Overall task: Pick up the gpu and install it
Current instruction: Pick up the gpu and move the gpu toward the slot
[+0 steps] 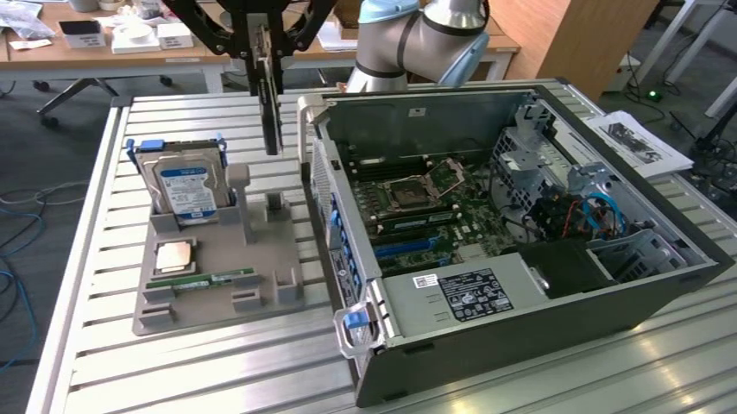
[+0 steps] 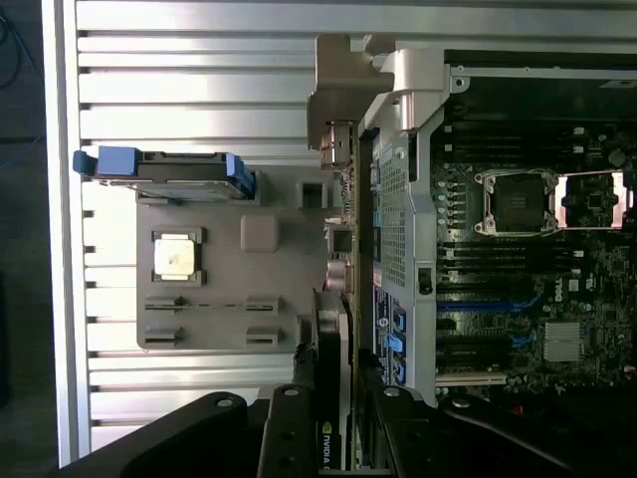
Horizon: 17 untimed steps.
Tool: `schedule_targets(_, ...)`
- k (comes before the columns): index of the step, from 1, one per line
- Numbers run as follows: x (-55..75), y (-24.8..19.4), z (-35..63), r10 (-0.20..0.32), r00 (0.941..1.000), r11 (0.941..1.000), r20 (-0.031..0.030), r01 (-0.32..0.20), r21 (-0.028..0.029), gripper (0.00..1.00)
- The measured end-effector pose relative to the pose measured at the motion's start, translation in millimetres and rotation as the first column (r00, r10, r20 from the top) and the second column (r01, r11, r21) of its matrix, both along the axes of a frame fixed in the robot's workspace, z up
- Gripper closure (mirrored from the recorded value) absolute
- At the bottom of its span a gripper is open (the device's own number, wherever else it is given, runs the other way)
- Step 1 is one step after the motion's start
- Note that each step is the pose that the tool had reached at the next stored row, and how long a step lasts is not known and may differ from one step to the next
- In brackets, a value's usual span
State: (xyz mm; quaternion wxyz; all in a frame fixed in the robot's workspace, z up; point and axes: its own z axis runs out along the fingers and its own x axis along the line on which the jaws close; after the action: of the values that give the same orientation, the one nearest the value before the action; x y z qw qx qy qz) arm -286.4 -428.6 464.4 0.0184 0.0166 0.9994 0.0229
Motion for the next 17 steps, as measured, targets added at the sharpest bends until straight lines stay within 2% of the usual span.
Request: schedule_targets(17, 0.0, 0.0, 6.6, 0.000, 1.0000, 1.0000, 0.0000, 0.000, 0.0000, 0.73)
